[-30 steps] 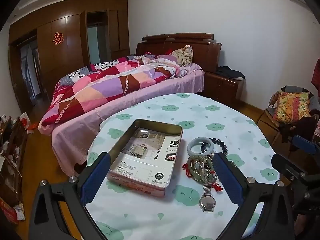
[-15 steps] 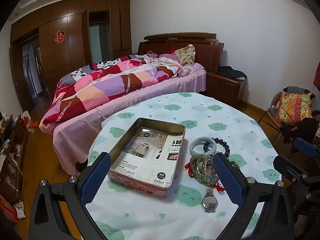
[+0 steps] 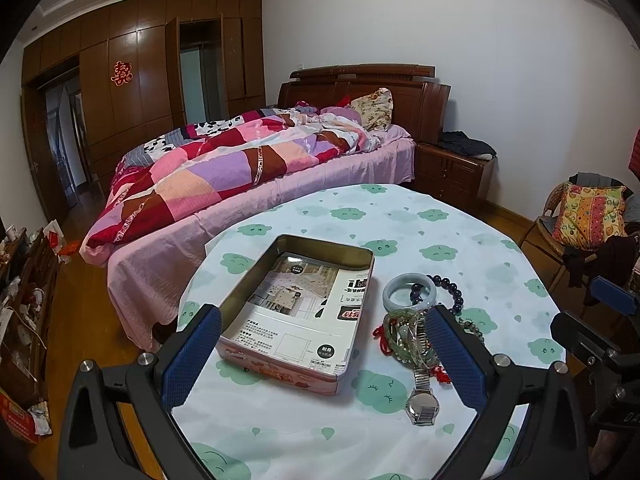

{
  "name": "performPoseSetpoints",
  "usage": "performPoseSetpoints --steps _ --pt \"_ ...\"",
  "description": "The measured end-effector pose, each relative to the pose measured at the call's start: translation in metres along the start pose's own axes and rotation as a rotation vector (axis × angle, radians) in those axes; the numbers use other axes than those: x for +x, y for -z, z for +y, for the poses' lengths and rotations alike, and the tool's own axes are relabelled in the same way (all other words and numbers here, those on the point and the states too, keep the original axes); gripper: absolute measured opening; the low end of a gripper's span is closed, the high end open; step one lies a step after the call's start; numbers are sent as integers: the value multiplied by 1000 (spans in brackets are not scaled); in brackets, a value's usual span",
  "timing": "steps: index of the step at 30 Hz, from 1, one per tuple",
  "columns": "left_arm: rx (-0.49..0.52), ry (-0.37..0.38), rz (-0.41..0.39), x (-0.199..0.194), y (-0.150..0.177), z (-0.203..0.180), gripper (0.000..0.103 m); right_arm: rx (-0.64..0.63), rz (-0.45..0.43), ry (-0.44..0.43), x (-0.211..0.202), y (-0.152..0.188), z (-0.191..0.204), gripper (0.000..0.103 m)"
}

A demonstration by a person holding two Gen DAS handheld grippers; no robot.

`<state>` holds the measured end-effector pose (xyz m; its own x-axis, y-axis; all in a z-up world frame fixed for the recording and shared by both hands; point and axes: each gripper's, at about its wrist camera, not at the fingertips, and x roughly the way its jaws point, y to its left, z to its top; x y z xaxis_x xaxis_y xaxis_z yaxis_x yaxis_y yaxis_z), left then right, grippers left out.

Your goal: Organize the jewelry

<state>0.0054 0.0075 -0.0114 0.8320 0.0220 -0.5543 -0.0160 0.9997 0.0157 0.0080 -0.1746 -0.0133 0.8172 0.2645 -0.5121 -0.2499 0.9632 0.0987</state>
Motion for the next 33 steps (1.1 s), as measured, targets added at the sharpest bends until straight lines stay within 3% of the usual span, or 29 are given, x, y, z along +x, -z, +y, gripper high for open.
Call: performPoseSetpoints --steps 33 --pt "-2 1 2 1 -1 1 102 1 10 -6 2 4 1 103"
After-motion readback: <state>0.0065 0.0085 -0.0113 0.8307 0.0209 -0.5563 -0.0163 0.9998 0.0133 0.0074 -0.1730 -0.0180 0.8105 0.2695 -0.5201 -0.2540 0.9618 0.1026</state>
